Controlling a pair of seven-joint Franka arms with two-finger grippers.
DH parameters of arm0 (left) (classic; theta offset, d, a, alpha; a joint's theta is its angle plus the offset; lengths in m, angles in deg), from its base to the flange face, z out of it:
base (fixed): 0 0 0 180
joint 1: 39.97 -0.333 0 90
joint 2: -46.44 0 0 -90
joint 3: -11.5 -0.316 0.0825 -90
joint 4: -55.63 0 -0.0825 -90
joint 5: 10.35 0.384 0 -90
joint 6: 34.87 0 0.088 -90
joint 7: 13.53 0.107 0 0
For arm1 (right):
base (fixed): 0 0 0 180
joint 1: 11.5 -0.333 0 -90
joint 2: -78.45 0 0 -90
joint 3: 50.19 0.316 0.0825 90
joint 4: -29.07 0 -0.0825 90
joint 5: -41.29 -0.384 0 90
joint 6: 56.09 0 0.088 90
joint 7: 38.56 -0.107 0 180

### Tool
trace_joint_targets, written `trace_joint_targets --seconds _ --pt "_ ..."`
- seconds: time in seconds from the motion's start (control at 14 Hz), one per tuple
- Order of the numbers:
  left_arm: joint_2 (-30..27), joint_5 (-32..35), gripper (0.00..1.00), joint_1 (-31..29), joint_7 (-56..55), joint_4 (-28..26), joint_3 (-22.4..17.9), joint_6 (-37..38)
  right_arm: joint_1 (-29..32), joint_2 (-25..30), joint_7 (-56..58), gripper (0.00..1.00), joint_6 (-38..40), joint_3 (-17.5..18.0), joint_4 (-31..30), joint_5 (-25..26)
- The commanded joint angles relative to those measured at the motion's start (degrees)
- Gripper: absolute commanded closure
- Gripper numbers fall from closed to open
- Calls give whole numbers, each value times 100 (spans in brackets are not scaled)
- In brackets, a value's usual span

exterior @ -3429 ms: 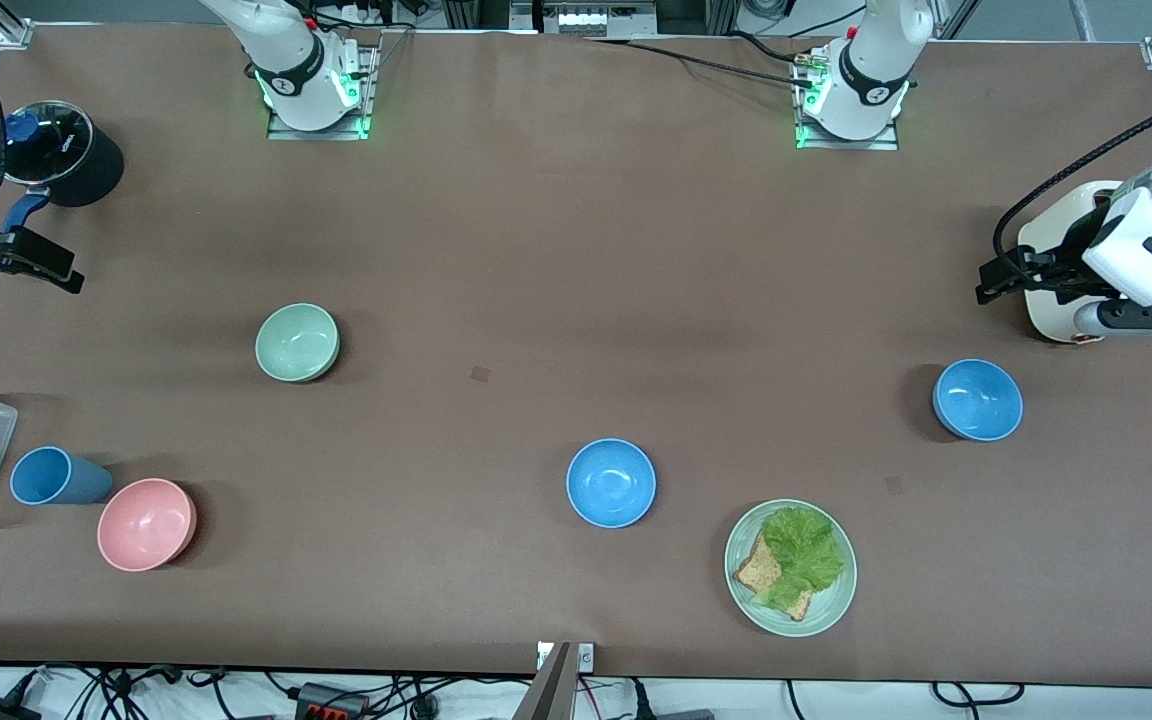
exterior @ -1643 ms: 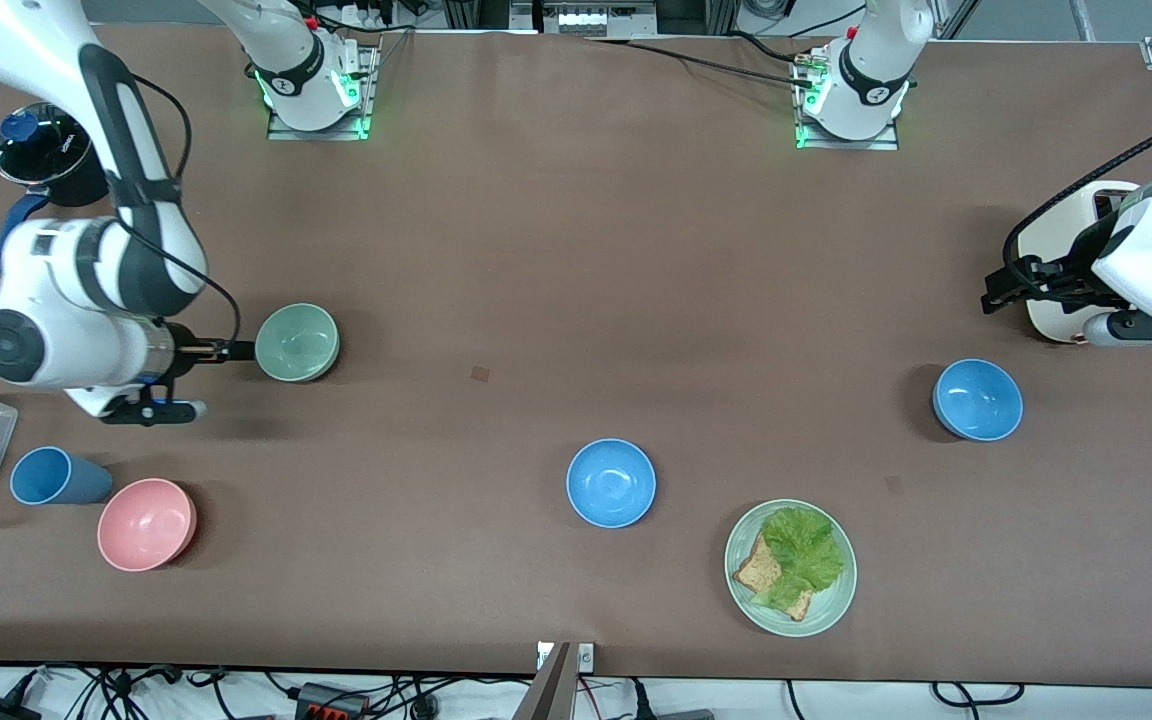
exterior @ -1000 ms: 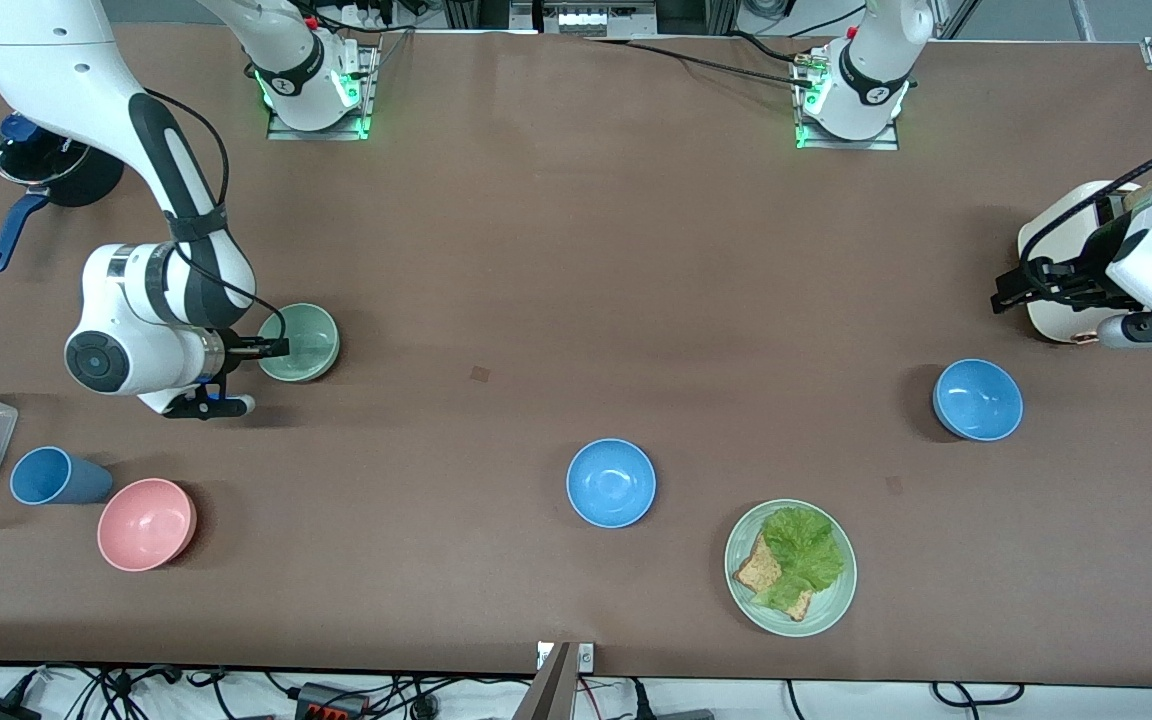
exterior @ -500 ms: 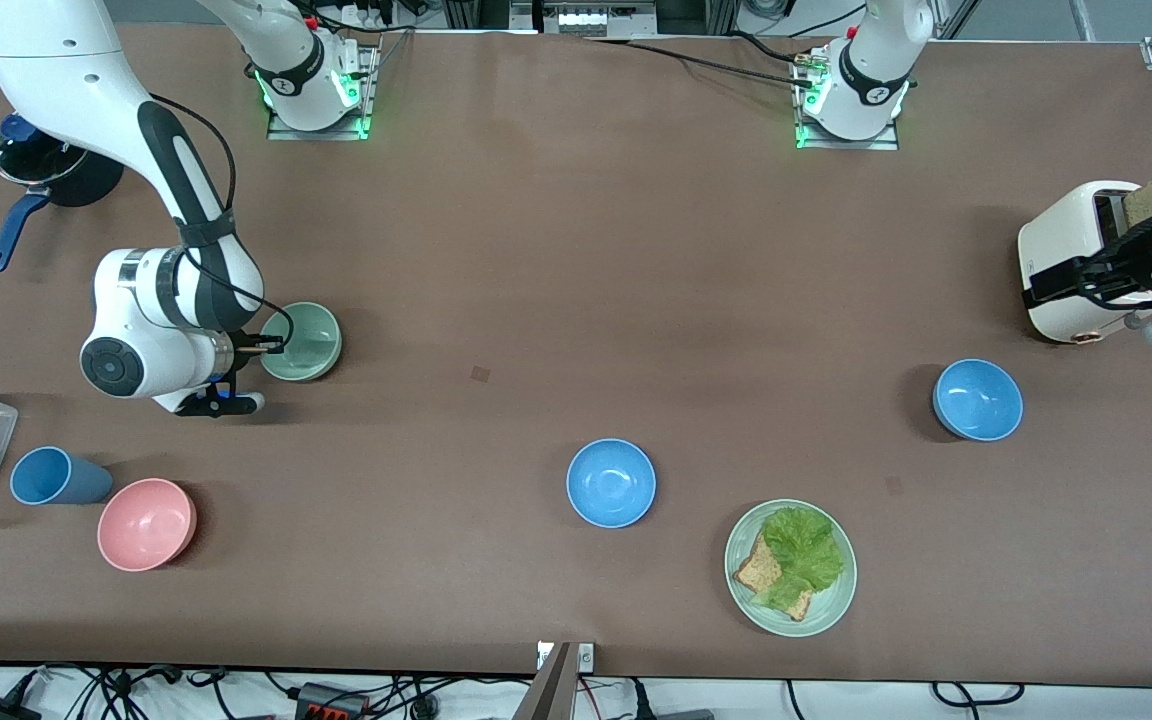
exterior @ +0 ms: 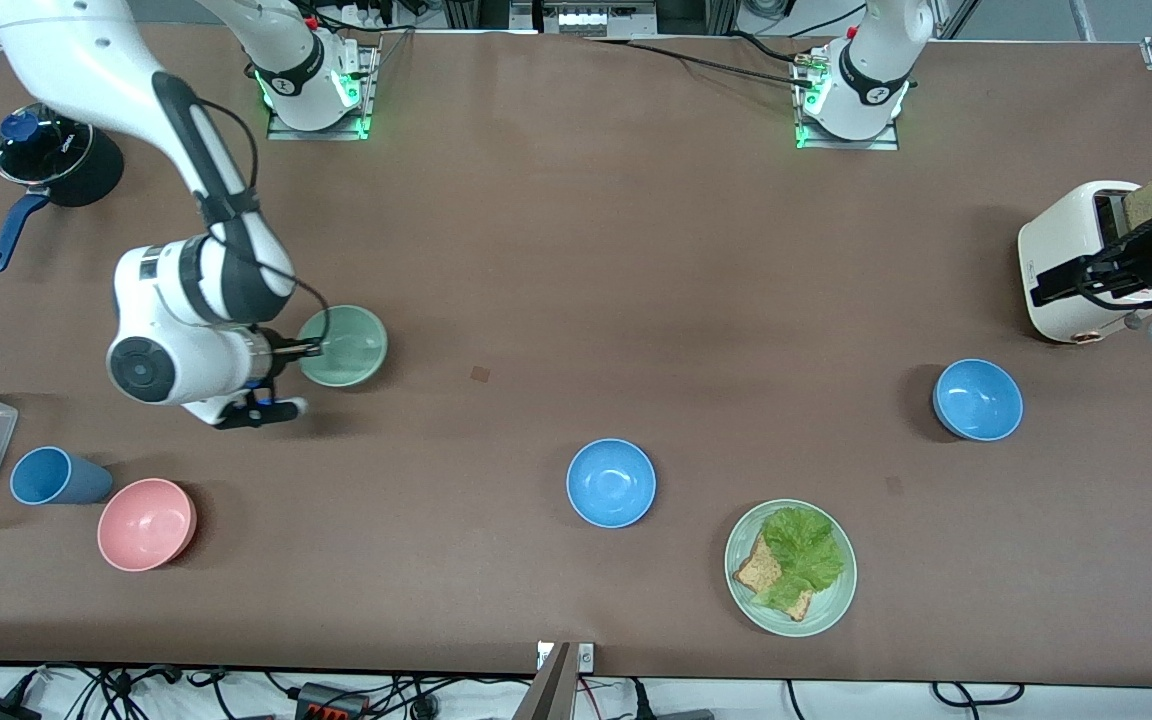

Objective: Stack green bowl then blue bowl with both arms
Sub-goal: 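Carry the green bowl to the table middle with the right gripper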

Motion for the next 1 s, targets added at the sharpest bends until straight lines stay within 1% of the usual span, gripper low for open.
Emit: trace_joint_targets --seconds 0.0,0.21,0.29,0.43,0.57,0.64,0.79,0.93 --pt "76 118 0 -3 -76 168 37 153 -562 -65 -427 100 251 158 424 -128" --pt "199 136 0 58 -23 177 37 153 -1353 -231 -902 100 155 149 459 -830" --pt "278 127 0 58 -6 177 54 161 -1678 -284 -1226 100 24 149 459 -875" --pt "331 127 0 58 3 177 46 162 -2136 -451 -1955 100 -397 149 459 -911" --pt "558 136 0 32 21 177 37 127 -2637 -714 -2483 100 -845 149 459 -885" --pt "769 127 0 -20 30 185 28 100 -2752 -855 -2677 100 -1091 141 459 -885" --pt "929 118 0 -117 195 185 -25 -83 -2753 -1005 -2749 100 -1313 149 468 -946" --pt "1139 127 0 -178 826 159 -33 -575 -2867 -1102 -2749 100 -1540 149 485 -1278"
